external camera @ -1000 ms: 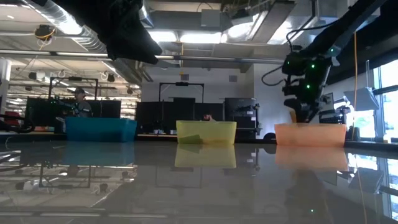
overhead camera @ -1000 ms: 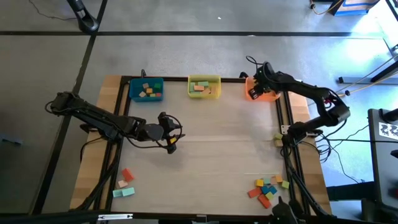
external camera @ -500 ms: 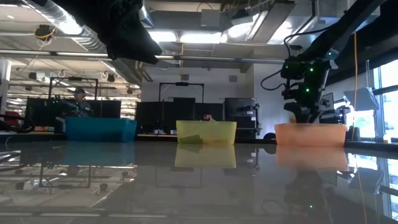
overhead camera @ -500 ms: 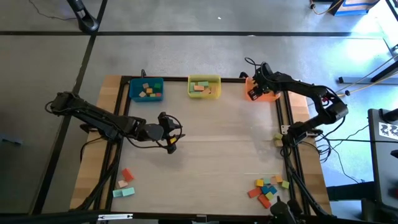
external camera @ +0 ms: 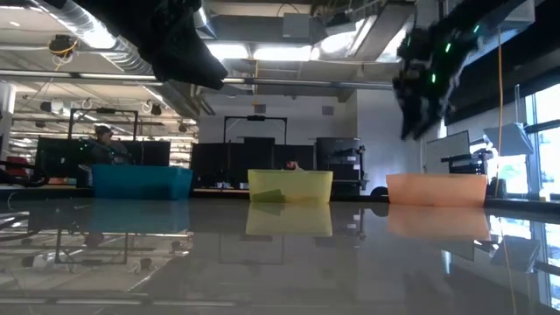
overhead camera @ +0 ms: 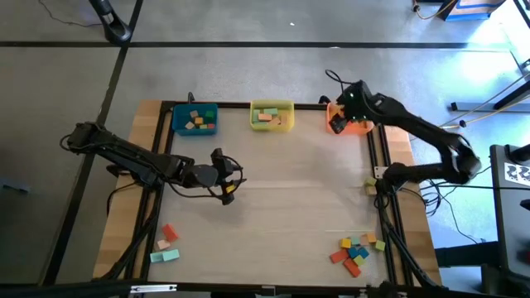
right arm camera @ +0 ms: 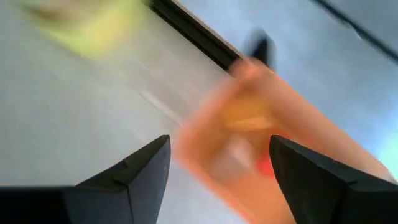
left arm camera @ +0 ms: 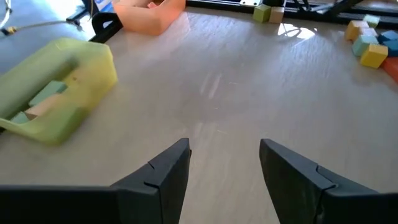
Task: Sort blocks by size
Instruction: Put the orange rectangle block into the yellow bin
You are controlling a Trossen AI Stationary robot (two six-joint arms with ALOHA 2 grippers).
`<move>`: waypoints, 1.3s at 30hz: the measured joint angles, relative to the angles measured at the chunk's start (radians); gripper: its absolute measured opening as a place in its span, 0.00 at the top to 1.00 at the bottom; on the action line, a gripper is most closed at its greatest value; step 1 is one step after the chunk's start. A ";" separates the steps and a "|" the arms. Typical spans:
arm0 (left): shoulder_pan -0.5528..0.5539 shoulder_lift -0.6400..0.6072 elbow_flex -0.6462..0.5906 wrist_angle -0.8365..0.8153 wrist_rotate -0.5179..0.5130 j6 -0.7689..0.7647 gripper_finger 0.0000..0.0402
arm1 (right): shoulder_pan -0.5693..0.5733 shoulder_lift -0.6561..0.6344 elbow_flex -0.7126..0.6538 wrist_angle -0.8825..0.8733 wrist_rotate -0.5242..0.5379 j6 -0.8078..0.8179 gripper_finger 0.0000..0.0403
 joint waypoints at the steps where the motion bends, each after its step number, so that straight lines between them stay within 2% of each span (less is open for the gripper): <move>1: 0.000 0.000 0.000 0.000 0.000 0.007 0.55 | 0.039 -0.037 -0.004 0.018 -0.020 0.015 0.32; 6: -0.005 0.000 0.004 -0.009 0.007 0.049 0.55 | 0.267 -0.179 -0.044 0.116 -0.048 0.047 0.32; 9: -0.027 -0.001 0.046 -0.076 0.009 0.052 0.55 | 0.396 -0.222 -0.077 0.168 -0.049 0.048 0.32; 16: -0.141 -0.002 0.184 -0.426 0.019 -0.075 0.55 | 0.633 -0.228 -0.189 0.317 -0.048 0.050 0.32; 19: -0.204 -0.002 0.211 -0.574 0.080 -0.187 0.55 | 0.705 -0.216 -0.248 0.399 -0.048 0.050 0.32; 22: -0.271 -0.001 0.211 -0.651 0.150 -0.277 0.55 | 0.755 -0.204 -0.291 0.481 -0.048 0.068 0.32; 26: -0.366 0.021 0.211 -0.699 0.221 -0.361 0.55 | 0.790 -0.190 -0.310 0.508 -0.046 0.094 0.32; 35: -0.504 0.077 0.211 -0.779 0.251 -0.467 0.55 | 0.801 -0.187 -0.310 0.547 -0.018 0.089 0.32; 39: -0.551 0.118 0.211 -0.842 0.335 -0.499 0.55 | 0.801 -0.187 -0.310 0.550 -0.018 0.085 0.32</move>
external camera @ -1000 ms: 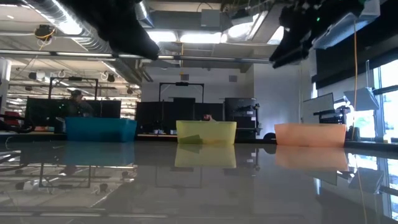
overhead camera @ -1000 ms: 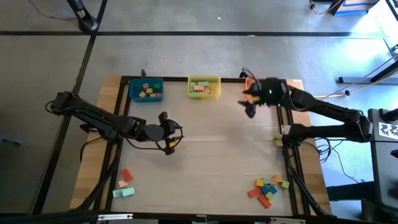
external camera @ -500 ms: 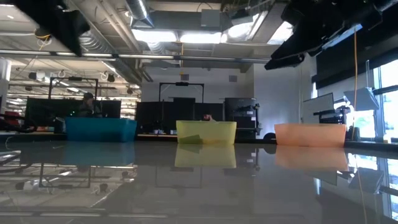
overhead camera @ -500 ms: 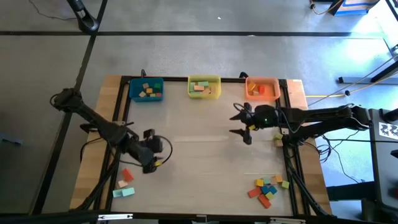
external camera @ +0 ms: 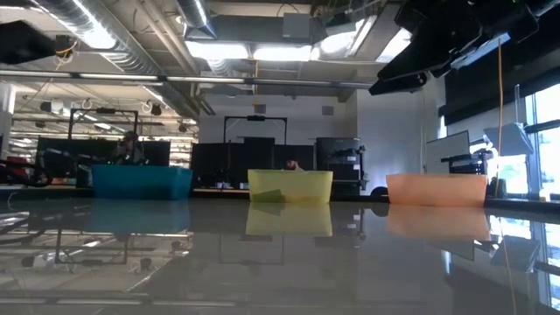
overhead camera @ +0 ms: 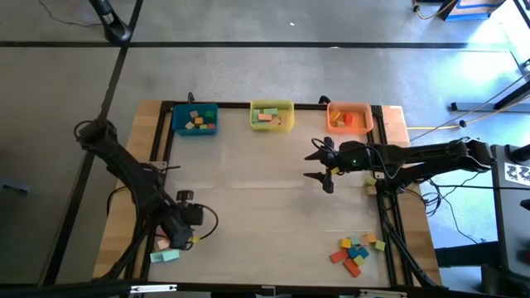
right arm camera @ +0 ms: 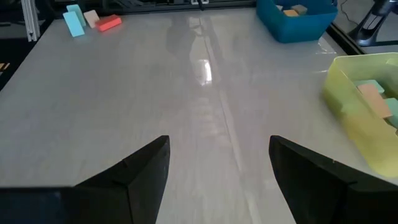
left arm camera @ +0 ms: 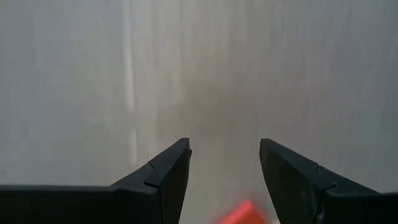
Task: Sort blocks by size
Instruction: Put the orange rectangle block into the yellow bin
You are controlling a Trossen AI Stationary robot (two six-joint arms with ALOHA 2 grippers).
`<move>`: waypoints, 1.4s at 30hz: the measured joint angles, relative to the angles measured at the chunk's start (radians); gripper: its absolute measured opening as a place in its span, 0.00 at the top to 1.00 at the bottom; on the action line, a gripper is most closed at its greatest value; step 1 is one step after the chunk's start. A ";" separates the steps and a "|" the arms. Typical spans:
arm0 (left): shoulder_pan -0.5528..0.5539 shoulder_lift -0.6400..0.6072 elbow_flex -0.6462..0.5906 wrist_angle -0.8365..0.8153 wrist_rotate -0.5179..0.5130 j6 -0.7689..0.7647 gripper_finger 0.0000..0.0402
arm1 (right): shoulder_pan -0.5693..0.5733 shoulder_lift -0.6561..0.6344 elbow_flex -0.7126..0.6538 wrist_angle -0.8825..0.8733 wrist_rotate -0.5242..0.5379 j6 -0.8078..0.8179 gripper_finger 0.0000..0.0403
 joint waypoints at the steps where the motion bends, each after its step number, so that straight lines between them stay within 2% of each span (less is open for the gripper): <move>1: -0.012 0.010 0.000 -0.014 0.017 0.000 0.55 | 0.000 0.000 0.000 0.000 0.000 0.000 0.32; 7: -0.081 0.083 0.000 -0.040 0.055 -0.031 0.55 | -0.001 0.000 0.000 0.002 0.007 -0.024 0.32; 20: -0.218 0.297 0.000 -0.089 0.175 0.138 0.55 | -0.001 0.000 0.000 0.001 0.026 -0.025 0.32; 30: -0.228 0.311 0.001 -0.089 0.229 0.120 0.55 | -0.001 0.000 0.000 0.002 0.027 -0.025 0.32; 35: -0.227 0.311 0.002 -0.089 0.183 0.092 0.55 | -0.001 0.000 0.000 0.003 0.027 -0.025 0.32; 42: -0.161 0.310 0.002 -0.080 0.010 0.000 0.55 | -0.001 0.000 0.000 0.003 0.027 -0.024 0.32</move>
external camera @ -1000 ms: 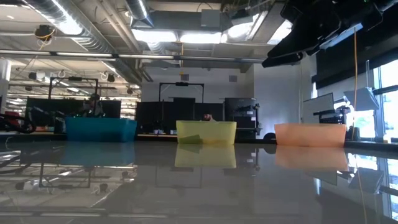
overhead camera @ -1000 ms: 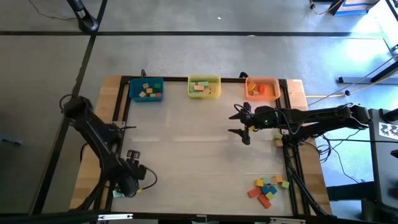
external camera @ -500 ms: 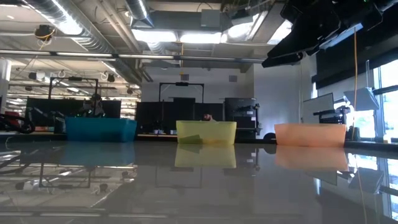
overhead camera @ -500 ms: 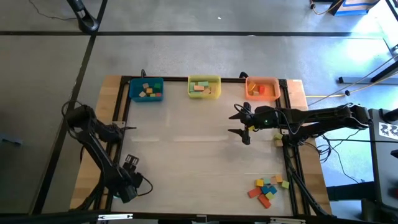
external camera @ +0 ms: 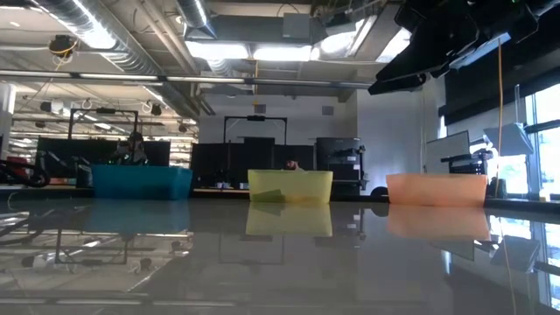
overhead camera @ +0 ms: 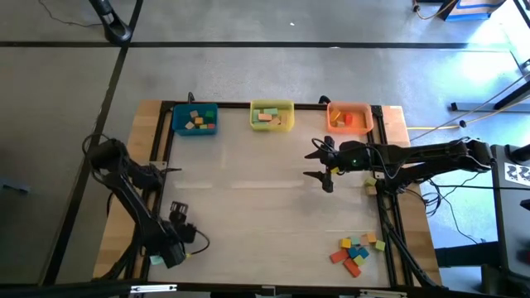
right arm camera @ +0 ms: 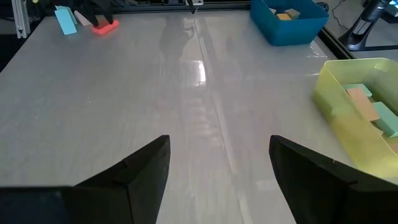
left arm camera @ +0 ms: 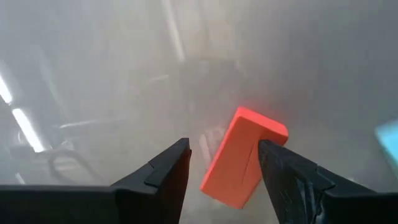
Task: Sort blocks by size
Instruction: Put the orange rectangle block into the yellow bin
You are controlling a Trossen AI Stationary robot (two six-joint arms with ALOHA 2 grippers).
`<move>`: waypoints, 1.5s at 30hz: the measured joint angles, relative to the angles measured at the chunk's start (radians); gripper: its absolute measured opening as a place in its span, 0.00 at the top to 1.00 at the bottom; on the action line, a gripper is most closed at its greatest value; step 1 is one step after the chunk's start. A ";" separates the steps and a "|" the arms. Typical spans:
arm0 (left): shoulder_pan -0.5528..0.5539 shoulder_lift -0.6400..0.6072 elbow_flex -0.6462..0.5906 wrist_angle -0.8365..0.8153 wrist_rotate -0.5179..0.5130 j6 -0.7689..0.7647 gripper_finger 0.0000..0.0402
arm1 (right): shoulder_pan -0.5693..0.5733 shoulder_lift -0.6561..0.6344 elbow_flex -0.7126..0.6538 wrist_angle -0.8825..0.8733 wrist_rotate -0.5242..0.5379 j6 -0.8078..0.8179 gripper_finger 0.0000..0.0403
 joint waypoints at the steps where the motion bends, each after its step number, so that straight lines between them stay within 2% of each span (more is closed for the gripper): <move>1: 0.019 0.000 -0.001 0.004 -0.026 -0.016 0.55 | 0.000 0.000 0.000 0.000 0.000 0.000 0.32; 4: 0.086 0.002 -0.001 0.012 -0.080 -0.049 0.55 | 0.000 0.000 0.000 0.000 0.000 0.001 0.32; 10: 0.196 -0.015 0.041 0.007 -0.069 -0.070 0.55 | 0.000 0.000 0.000 0.000 0.000 0.004 0.32; 14: 0.203 -0.089 0.105 0.007 -0.061 0.014 0.55 | 0.000 0.000 0.000 -0.002 0.000 0.009 0.32; 20: 0.193 -0.132 0.108 -0.030 -0.058 0.096 0.55 | 0.000 0.000 0.000 -0.002 0.000 0.011 0.32; 24: 0.191 -0.130 0.062 -0.018 -0.045 0.119 0.55 | 0.000 0.000 0.000 -0.003 0.000 0.011 0.32; 29: 0.195 -0.130 -0.038 0.069 0.051 0.057 0.55 | 0.000 0.000 0.001 -0.005 0.000 0.011 0.32; 39: 0.202 -0.130 -0.131 0.146 0.017 0.120 0.55 | 0.000 0.000 0.001 -0.005 0.000 0.011 0.32; 45: 0.202 -0.133 -0.192 0.275 0.024 0.164 0.55 | 0.000 0.000 0.001 -0.004 0.000 0.011 0.32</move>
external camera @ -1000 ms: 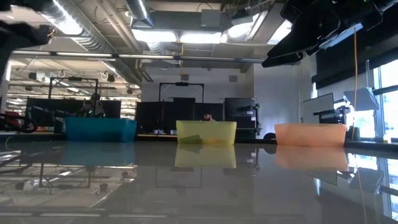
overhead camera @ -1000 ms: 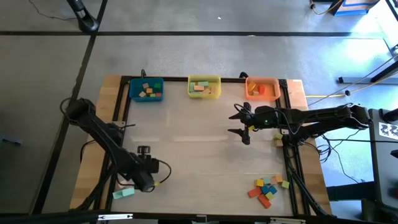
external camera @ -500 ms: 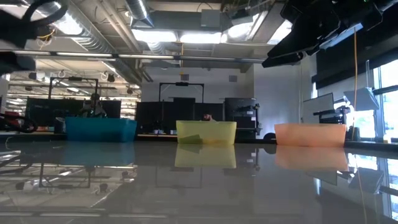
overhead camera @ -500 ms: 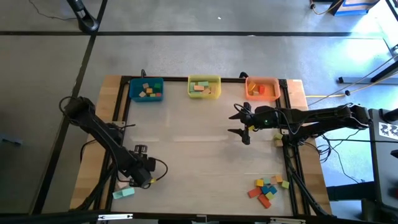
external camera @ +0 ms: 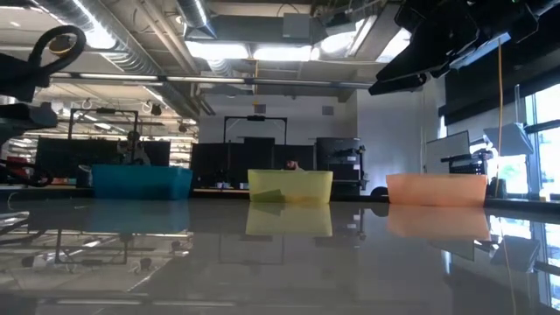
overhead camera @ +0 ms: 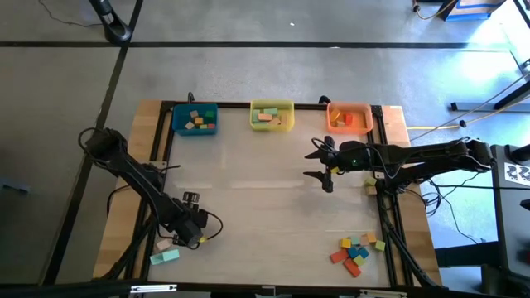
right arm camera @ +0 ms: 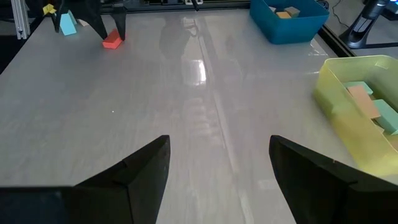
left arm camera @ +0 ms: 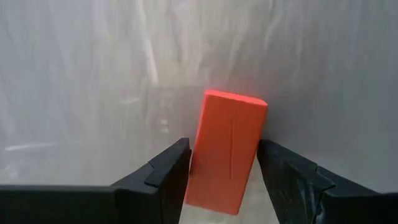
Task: Sort blocks by size
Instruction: Put the orange rectangle block into the yellow bin
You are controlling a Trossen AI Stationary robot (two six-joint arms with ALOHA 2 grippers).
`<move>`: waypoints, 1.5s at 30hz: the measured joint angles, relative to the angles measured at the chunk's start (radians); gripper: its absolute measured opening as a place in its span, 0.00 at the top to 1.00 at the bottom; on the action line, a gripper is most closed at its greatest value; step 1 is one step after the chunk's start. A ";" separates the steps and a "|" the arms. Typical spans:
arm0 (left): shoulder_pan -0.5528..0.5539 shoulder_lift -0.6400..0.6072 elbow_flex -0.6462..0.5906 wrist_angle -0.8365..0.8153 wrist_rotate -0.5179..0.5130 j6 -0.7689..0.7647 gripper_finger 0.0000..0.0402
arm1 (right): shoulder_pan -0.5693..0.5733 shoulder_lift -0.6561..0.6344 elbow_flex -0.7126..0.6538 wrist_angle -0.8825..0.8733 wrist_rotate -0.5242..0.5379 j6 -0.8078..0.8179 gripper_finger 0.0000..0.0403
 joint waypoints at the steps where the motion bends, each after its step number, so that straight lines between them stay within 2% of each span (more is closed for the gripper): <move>1: 0.002 -0.002 -0.010 0.012 -0.002 -0.001 0.55 | 0.000 0.000 0.000 0.000 0.000 0.000 0.32; 6: 0.021 -0.002 -0.023 0.018 0.008 -0.064 0.57 | 0.000 0.000 0.000 0.002 0.000 0.000 0.32; 13: 0.067 -0.002 -0.024 0.041 0.059 -0.086 0.72 | 0.000 0.000 0.000 0.002 0.000 0.000 0.32; 20: 0.132 -0.027 -0.004 0.083 0.057 -0.288 0.70 | 0.000 0.000 0.000 0.002 0.000 0.000 0.32; 26: 0.193 -0.073 0.036 0.107 0.066 -0.321 0.70 | 0.000 0.000 0.000 0.002 0.000 0.000 0.32; 30: 0.250 -0.108 0.066 0.105 0.058 -0.288 0.72 | 0.000 0.000 0.000 0.001 0.000 0.000 0.32; 37: 0.377 -0.141 0.114 0.117 -0.041 -0.159 0.70 | 0.000 0.000 0.000 0.000 0.000 0.000 0.32; 45: 0.558 -0.145 0.132 0.332 -0.074 0.116 0.70 | 0.000 0.000 0.000 0.002 0.004 0.000 0.32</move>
